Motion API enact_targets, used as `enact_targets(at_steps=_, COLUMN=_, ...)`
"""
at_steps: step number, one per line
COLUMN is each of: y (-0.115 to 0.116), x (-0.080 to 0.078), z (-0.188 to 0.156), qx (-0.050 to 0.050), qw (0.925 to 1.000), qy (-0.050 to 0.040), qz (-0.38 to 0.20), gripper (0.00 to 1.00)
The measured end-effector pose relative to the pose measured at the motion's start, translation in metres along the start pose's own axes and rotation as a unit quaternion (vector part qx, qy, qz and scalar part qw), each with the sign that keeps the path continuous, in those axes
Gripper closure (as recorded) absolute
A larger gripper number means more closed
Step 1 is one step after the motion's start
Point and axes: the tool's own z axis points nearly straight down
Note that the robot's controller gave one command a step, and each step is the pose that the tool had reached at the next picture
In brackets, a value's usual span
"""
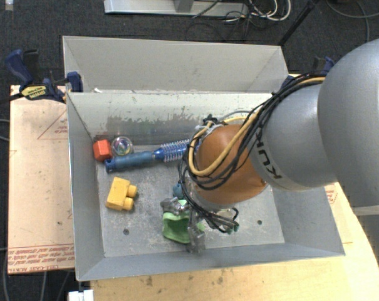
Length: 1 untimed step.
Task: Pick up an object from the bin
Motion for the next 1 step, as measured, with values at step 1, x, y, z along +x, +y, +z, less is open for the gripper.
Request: enact_targets(at_steps=1, y=-0.0191, x=-0.0129, z=-0.1679, qx=0.001, qw=1.0000, qy=0.0003, qz=0.005, gripper=1.00)
